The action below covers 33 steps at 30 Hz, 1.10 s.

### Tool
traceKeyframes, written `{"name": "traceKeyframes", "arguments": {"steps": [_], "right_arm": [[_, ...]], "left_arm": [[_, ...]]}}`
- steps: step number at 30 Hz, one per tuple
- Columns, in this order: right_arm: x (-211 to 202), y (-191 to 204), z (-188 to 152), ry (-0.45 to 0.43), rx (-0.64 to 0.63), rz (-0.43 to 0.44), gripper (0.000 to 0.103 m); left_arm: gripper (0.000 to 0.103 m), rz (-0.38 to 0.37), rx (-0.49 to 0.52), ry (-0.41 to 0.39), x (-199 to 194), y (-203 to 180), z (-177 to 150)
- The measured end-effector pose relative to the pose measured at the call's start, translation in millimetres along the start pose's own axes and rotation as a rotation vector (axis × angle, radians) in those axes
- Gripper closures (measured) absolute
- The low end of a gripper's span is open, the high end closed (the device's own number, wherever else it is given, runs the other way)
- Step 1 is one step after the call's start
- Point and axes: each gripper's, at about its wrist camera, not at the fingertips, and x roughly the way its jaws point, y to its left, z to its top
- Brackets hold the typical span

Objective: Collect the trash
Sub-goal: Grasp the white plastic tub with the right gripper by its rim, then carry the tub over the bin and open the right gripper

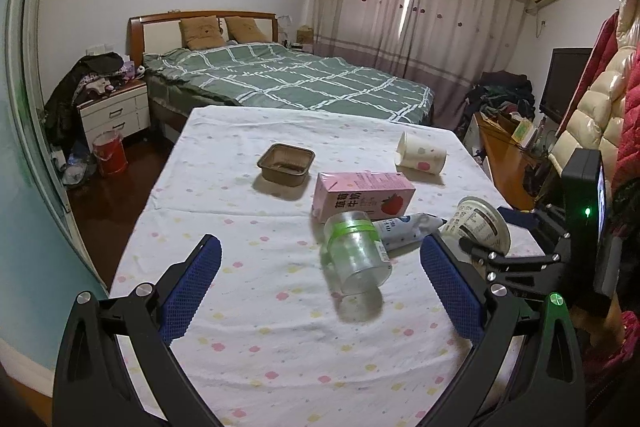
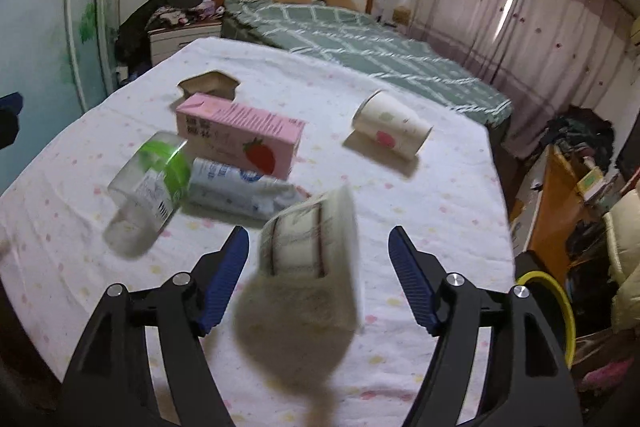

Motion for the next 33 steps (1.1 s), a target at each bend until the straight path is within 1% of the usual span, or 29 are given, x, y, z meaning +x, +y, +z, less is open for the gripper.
{"name": "traceKeyframes", "arguments": {"steps": [2,4,5,6,8,9,10,11,16,19,22,25,28,33], "right_arm": [[1,6,-3,-0.003,-0.018,0.012,0.034],[3,12,-5,-0.006,-0.042,0.006,0.035],[7,14,-7,0.002,-0.052,-0.004,0.040],[8,14,-7,0.006,-0.050,-0.005,0.053],[13,9,-8,0.027,-0.020,0.013,0.066],[13,6,-9,0.034,-0.001,0.023,0.079],[13,4,-9,0.037,0.009,0.026,0.088],[11,1,-9,0.038,0.020,0.032,0.094],[-5,-17,-8,0.013,0.090,0.088,0.096],[-17,-34,-9,-0.008,0.128,0.082,0.096],[-22,-63,-13,-0.006,0.178,0.061,0.096],[-23,-102,-23,0.009,0.245,-0.005,0.096],[-25,-146,-38,0.036,0.316,-0.089,0.096],[-21,-222,-70,0.094,0.449,-0.231,0.096]], "left_arm": [[0.005,-0.007,0.002,0.009,5,-3,0],[0.005,-0.009,0.003,0.012,7,-4,-1],[0.005,-0.011,0.003,0.012,7,-6,-1],[0.005,-0.012,0.005,0.012,7,-7,-2],[0.005,-0.009,0.011,0.014,7,-9,-3],[0.005,-0.007,0.012,0.014,7,-9,-3],[0.005,-0.005,0.012,0.013,7,-9,-3],[0.005,-0.006,0.010,0.012,7,-9,-3],[0.005,-0.013,0.017,0.021,9,-12,-4],[0.005,-0.025,0.028,0.036,14,-18,-5],[0.005,-0.035,0.039,0.052,22,-24,-6],[0.005,-0.059,0.045,0.077,35,-33,-8],[0.005,-0.077,0.058,0.103,48,-43,-10],[0.005,-0.084,0.072,0.125,62,-54,-11]]}}
